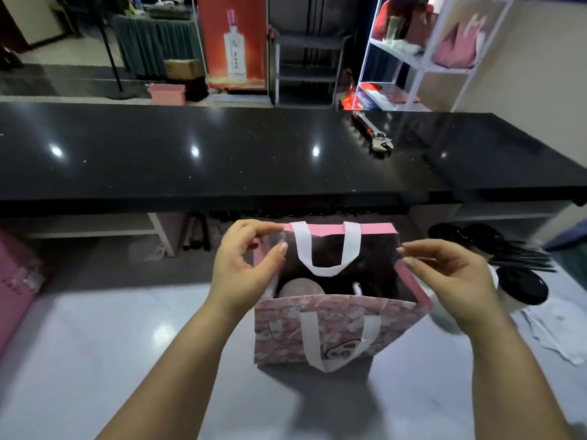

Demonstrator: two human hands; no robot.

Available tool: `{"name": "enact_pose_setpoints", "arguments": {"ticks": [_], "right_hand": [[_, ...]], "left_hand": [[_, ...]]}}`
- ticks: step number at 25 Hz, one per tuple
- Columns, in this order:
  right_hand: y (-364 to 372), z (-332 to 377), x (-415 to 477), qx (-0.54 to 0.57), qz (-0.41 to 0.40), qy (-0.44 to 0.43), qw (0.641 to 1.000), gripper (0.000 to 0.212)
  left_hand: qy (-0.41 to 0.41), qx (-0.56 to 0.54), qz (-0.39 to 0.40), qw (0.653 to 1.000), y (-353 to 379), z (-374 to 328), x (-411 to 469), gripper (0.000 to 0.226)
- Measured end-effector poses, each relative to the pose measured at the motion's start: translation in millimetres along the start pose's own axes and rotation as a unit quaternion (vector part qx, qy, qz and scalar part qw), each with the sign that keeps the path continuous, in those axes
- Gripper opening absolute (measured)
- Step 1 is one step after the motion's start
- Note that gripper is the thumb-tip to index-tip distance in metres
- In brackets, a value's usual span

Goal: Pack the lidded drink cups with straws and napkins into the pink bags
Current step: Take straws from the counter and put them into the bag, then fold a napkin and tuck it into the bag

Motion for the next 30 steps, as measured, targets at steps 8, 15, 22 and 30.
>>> {"name": "enact_pose_setpoints", "arguments": {"ticks": [8,15,22,30], "right_hand": [[15,16,8,-0.174,0.051,-0.088,0.979,0.023],[-59,18,12,-0.275,0.055,-0.155,0.947,0.022],[-238,-74,11,-0.333,0.022,-0.097,0.938,0.024],[-347,-254,-23,-0.339,0.079,0.115,0.93,0.022]], "left_hand": [[0.141,0.234,0.026,0.962,17,-50,11,0.026],[0.195,0.276,0.108,0.935,136,-111,-13,0.03],[0.166,0.272,0.214,0.923,320,-159,-71,0.033],[0.088,0.3,0.36,0.879,479,-123,-158,0.037]]}}
Point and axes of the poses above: each hand's wrist, its own x-axis towards the middle knuckle, its own y-axis out of the palm, z = x × y, the point moved 6 cm from there along x, towards the middle knuckle, and after that the axes turned 6 degrees about -z, right-handed, at the moved point
